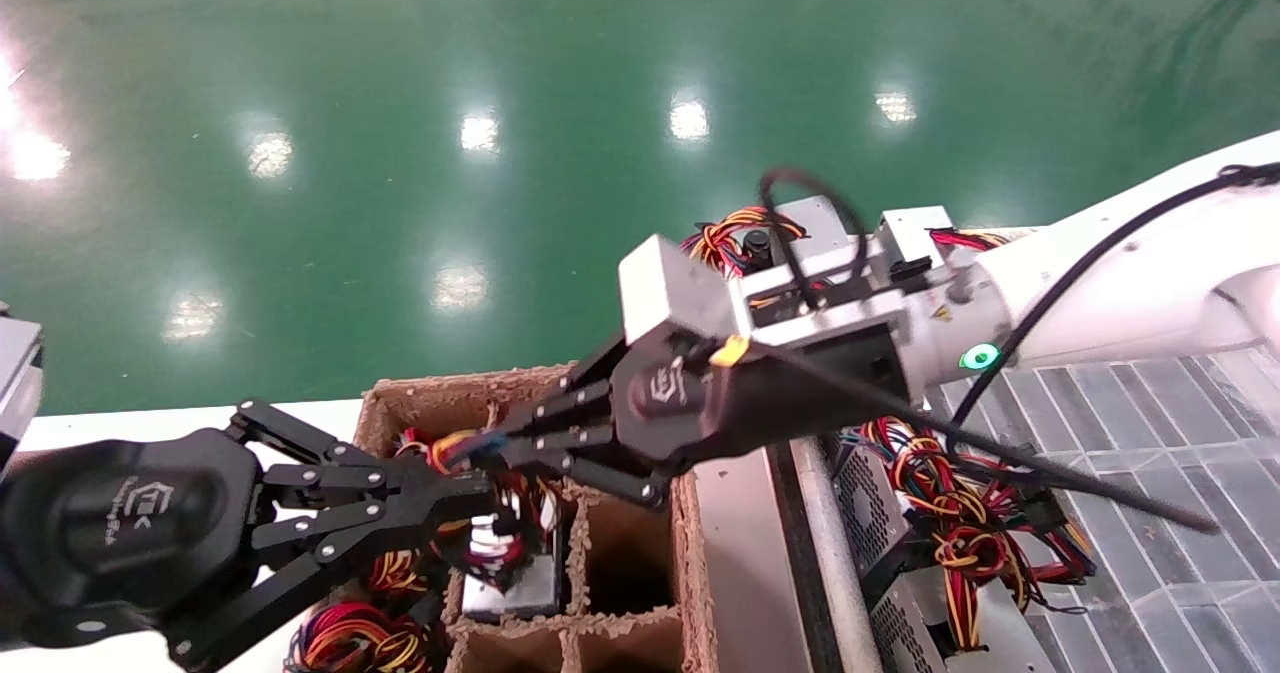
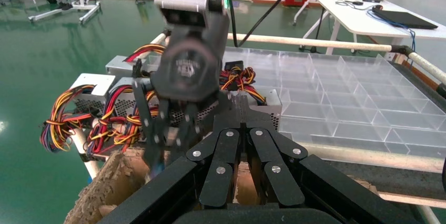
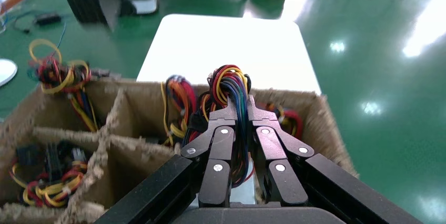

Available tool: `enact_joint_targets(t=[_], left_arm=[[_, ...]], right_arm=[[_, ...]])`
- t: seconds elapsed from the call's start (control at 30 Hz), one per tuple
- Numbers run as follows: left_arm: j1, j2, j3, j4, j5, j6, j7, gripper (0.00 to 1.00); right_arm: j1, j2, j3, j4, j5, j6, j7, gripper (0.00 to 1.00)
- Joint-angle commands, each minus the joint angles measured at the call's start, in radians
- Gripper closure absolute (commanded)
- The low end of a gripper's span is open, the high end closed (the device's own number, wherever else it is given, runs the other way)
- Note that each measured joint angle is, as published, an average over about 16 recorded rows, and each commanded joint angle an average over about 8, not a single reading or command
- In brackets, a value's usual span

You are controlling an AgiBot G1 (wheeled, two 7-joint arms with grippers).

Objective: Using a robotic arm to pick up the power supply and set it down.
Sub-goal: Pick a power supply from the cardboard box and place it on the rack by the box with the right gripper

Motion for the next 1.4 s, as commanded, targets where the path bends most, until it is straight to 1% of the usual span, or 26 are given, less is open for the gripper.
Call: enact_joint_targets(t=[0.03, 0.2, 0.5, 0.67, 0.83, 0.97, 1.1, 1.23, 1.4], left_arm=[[0.0, 0.0, 0.0, 0.0, 0.0, 0.0, 0.0, 1.0], [0.0, 0.0, 0.0, 0.0, 0.0, 0.0, 0.0, 1.0], [0.0, 0.0, 0.0, 0.0, 0.0, 0.0, 0.0, 1.0], [0.0, 0.0, 0.0, 0.0, 0.0, 0.0, 0.0, 1.0], [0.0, 0.0, 0.0, 0.0, 0.0, 0.0, 0.0, 1.0], [0.0, 0.0, 0.0, 0.0, 0.0, 0.0, 0.0, 1.0], [0.0, 0.0, 0.0, 0.0, 0.0, 0.0, 0.0, 1.0], [0.0, 0.0, 0.0, 0.0, 0.0, 0.0, 0.0, 1.0], [0.0, 0.0, 0.0, 0.0, 0.0, 0.0, 0.0, 1.0]], right_arm=[[0.003, 0.017, 0.003, 0.016, 0.019, 0.003, 0.004, 1.0], [-0.001, 0.048, 0.035, 0.041, 0.07, 0.022, -0.007, 1.0], [0.004, 0.099, 0.143, 0.083, 0.226, 0.028, -0.059, 1.0], [0.053, 0.147, 0.183, 0.111, 0.252, 0.055, -0.084, 1.0], [0.11, 0.217, 0.204, 0.158, 0.235, 0.108, -0.081, 1.0], [0.14, 0.307, 0.213, 0.216, 0.207, 0.167, -0.043, 1.0], [0.143, 0.431, 0.224, 0.303, 0.183, 0.242, 0.018, 1.0], [0.108, 0.571, 0.239, 0.415, 0.178, 0.331, 0.089, 1.0], [0.022, 0.751, 0.254, 0.563, 0.193, 0.47, 0.176, 1.0]])
